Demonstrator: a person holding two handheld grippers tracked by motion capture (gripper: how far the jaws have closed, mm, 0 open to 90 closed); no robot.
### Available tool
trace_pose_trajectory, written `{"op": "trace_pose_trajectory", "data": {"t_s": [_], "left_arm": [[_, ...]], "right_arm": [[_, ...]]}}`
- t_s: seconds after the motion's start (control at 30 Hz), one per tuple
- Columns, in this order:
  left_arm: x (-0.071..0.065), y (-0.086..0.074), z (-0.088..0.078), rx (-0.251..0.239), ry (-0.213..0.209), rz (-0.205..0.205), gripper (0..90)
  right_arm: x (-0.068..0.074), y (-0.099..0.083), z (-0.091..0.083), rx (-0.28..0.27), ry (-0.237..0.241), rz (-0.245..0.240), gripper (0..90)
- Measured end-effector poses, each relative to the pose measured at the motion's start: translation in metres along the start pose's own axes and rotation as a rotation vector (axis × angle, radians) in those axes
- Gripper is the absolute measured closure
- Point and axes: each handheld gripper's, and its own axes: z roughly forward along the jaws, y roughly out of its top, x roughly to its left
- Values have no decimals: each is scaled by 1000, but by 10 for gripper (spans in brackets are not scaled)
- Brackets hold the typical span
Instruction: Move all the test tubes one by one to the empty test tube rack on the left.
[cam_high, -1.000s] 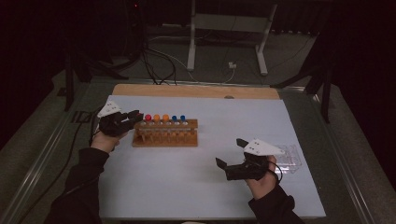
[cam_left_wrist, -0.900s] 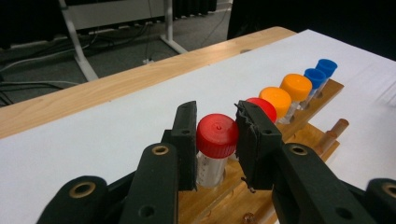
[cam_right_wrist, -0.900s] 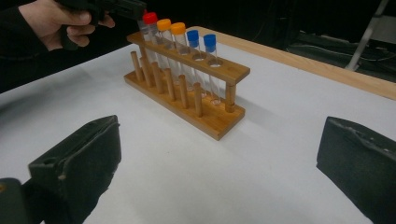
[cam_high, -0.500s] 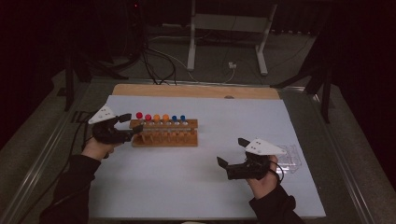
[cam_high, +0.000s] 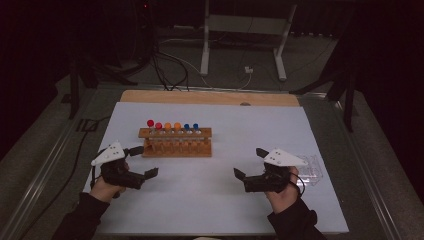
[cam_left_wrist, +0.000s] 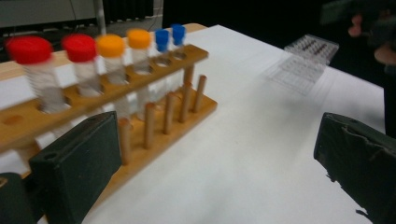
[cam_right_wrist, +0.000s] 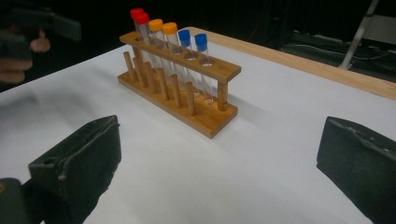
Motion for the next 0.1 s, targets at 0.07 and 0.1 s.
{"op": "trace_pose_trajectory", "data": {"t_s": [0.07, 0.1], "left_arm": [[-4, -6, 3, 7, 4, 16, 10], [-6, -10, 4, 6, -4, 6, 9]], "right_arm": [[0, 0, 0, 0, -2, 1, 0], [0, -1, 0, 1, -2, 0, 0]]}}
